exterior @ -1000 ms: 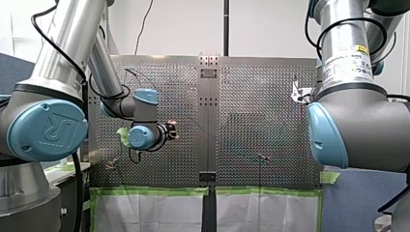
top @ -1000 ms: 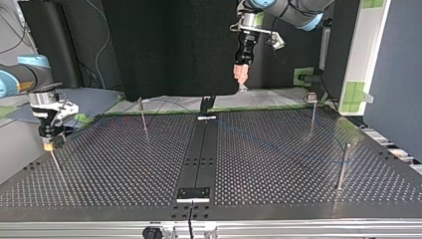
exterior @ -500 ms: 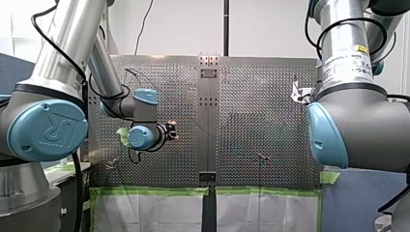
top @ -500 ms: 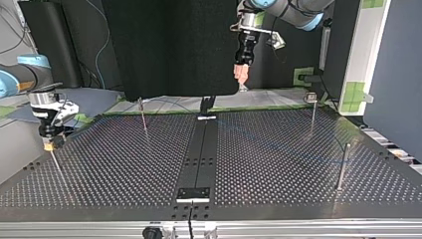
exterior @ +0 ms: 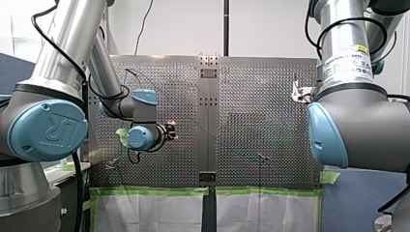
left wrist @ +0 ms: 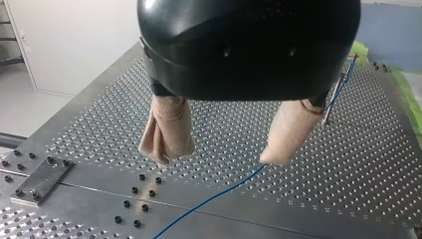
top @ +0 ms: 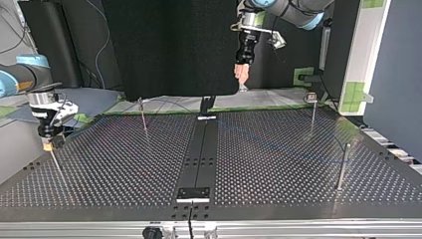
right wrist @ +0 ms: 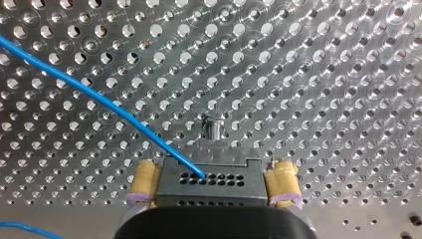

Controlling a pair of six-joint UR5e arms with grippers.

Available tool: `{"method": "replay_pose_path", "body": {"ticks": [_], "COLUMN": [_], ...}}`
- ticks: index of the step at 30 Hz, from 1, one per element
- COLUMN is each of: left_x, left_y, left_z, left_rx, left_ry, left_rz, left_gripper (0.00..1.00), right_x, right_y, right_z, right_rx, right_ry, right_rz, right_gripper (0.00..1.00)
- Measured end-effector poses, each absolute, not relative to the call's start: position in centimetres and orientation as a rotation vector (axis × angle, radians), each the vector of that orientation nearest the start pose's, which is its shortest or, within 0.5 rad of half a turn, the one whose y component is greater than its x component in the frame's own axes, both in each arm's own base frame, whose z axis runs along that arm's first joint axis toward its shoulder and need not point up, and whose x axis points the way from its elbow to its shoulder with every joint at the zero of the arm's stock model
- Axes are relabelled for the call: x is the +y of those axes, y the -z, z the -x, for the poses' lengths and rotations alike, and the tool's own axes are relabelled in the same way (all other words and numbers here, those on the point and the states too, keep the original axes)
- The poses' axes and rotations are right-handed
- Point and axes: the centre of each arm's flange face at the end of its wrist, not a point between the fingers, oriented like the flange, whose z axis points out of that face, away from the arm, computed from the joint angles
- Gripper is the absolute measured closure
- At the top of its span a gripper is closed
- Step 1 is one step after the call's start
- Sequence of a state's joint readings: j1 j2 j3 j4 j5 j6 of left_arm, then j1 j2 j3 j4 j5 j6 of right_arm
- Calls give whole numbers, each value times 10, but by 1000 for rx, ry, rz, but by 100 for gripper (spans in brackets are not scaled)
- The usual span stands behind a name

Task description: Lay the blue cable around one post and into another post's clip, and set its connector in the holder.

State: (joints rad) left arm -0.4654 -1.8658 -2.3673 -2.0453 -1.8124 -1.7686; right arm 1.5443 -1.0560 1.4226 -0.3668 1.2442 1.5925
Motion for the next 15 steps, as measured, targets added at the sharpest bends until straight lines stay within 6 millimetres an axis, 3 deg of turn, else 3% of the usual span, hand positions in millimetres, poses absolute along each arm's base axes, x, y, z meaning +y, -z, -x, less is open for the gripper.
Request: {"method": "replay_pose_path", "body": {"ticks": [15], "left_x": [-275], "left_y": [-121], "left_z": [-311], "left_rx": [1579], "left_ry": [325], "left_rz": [-14], "left_gripper": [0], "right_x": [-674], "right_y": [-293], "right_z": [-146], "right_rx": [-1080], "right_ry": [-1429], "right_rz": [-1404], "right_gripper": [5]}}
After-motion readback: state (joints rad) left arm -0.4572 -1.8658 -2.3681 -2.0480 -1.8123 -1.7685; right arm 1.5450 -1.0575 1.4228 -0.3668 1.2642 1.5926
